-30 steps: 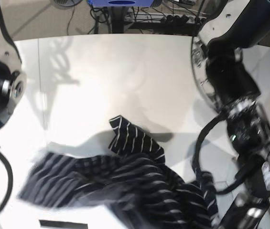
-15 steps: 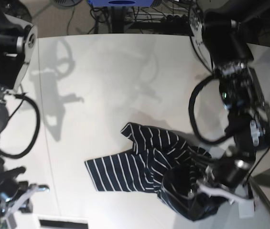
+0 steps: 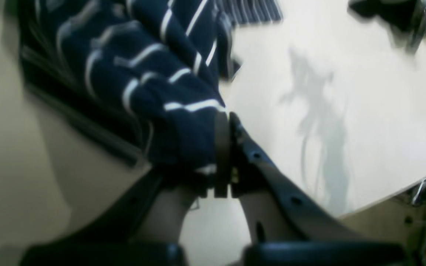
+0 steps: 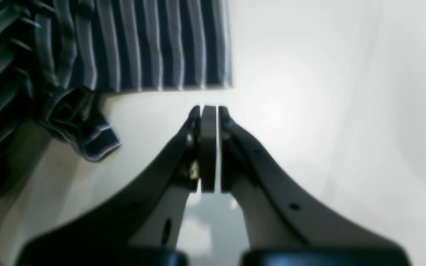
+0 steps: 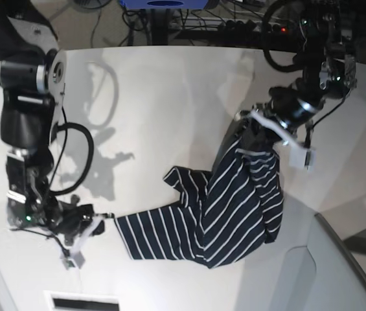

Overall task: Layout the t-shirt on the table in an organized manner, then fold the t-shirt properly
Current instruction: 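Grasp the shirt hem with the right gripper while the left holds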

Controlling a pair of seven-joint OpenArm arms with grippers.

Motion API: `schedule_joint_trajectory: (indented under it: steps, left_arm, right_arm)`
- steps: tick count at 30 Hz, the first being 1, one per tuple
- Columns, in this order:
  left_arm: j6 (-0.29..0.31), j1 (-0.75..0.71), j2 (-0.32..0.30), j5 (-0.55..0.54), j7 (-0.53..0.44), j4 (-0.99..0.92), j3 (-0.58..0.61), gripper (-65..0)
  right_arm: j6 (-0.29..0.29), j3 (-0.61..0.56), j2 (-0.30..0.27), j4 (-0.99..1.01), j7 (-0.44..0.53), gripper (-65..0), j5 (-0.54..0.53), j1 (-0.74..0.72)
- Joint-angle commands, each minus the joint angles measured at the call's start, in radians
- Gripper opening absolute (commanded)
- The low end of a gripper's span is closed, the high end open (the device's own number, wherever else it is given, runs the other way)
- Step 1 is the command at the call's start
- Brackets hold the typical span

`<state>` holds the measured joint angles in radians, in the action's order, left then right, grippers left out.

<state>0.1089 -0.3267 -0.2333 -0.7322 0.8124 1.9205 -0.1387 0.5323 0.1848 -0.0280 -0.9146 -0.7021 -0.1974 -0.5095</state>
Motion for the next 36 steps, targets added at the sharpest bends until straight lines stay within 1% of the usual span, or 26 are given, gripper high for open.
schedule_joint_trajectory:
  steps: [1, 2, 4, 6, 8, 11, 14, 16, 17, 19, 22, 24, 25, 27, 29, 30, 33, 34, 36]
  left_arm:
    - [0.007, -0.019, -0.013, -0.013, -0.018, 0.015, -0.002, -65.0]
    - [0.007, -0.038, -0.022, -0.011, -0.018, 0.015, -0.002, -65.0]
    - [0.007, -0.068, -0.036, -0.005, -0.018, 0.012, -0.002, -65.0]
    - [0.007, -0.087, -0.039, 0.039, -0.018, 0.012, -0.002, -65.0]
    - [0.007, -0.098, -0.031, 0.113, -0.02, 0.012, -0.002, -65.0]
    - [0.007, -0.108, -0.008, 0.175, -0.02, 0.014, -0.002, -65.0]
    - [0.007, -0.111, 0.001, 0.179, -0.02, 0.014, 0.004, -65.0]
    - [0.007, -0.117, 0.001, 0.179, -0.02, 0.015, 0.009, -65.0]
    - [0.007, -0.128, 0.002, 0.179, -0.02, 0.017, 0.011, -65.0]
    - [0.007, -0.137, -0.004, 0.181, -0.02, 0.018, 0.047, -65.0]
    - [0.007, -0.165, -0.019, 0.184, -0.02, 0.014, 0.078, -65.0]
    - [0.007, -0.191, -0.022, 0.184, -0.035, 0.014, 0.055, -65.0]
    - [0.007, -0.206, -0.027, 0.184, -0.061, 0.012, 0.032, -65.0]
    - [0.007, -0.237, -0.031, 0.184, -0.124, 0.012, -0.022, -65.0]
    - [0.007, -0.249, -0.03, 0.184, -0.155, 0.012, -0.078, -65.0]
    - [0.007, -0.249, -0.027, 0.182, -0.153, 0.012, -0.108, -65.0]
    - [0.007, -0.246, -0.025, 0.179, -0.153, 0.012, -0.147, -65.0]
    - [0.007, -0.245, -0.025, 0.179, -0.153, 0.012, -0.154, -65.0]
    - [0.007, -0.242, -0.025, 0.179, -0.153, 0.014, -0.154, -65.0]
  right_arm:
    - [0.022, 0.0, -0.003, 0.028, 0.025, -64.5, -0.015, -0.051]
    - [0.038, -0.003, -0.002, 0.078, 0.037, -64.5, -0.015, -0.076]
    - [0.045, -0.061, -0.002, 0.17, 0.077, -64.4, -0.015, -0.114]
    - [0.047, -0.141, 0.004, 0.243, 0.117, -64.4, -0.015, -0.143]
    - [0.047, -0.199, 0.033, 0.314, 0.169, -64.4, -0.015, -0.16]
    - [0.045, -0.213, 0.056, 0.389, 0.252, -64.4, -0.015, -0.174]
    - [0.041, -0.215, 0.076, 0.475, 0.33, -64.2, -0.012, -0.208]
    - [0.041, -0.215, 0.084, 0.523, 0.362, -64.2, -0.012, -0.222]
    - [0.038, -0.215, 0.09, 0.536, 0.365, -64.2, -0.012, -0.223]
    - [0.01, -0.216, 0.102, 0.544, 0.364, -64.2, -0.012, -0.222]
    - [0.005, -0.216, 0.11, 0.539, 0.359, -64.4, -0.012, -0.193]
    - [0.007, -0.216, 0.118, 0.539, 0.312, -64.5, -0.01, -0.189]
    - [0.013, -0.216, 0.129, 0.538, 0.284, -64.8, -0.01, -0.189]
    - [0.067, -0.233, 0.142, 0.516, 0.241, -64.8, -0.01, -0.18]
    - [0.113, -0.296, 0.155, 0.466, 0.215, -64.8, -0.012, -0.146]
    - [0.114, -0.33, 0.161, 0.426, 0.209, -64.8, -0.015, -0.123]
    - [0.107, -0.394, 0.17, 0.325, 0.207, -64.8, -0.018, -0.071]
    - [0.088, -0.41, 0.173, 0.292, 0.207, -64.8, -0.023, -0.056]
    - [0.05, -0.466, 0.173, 0.228, 0.206, -64.8, -0.087, -0.038]
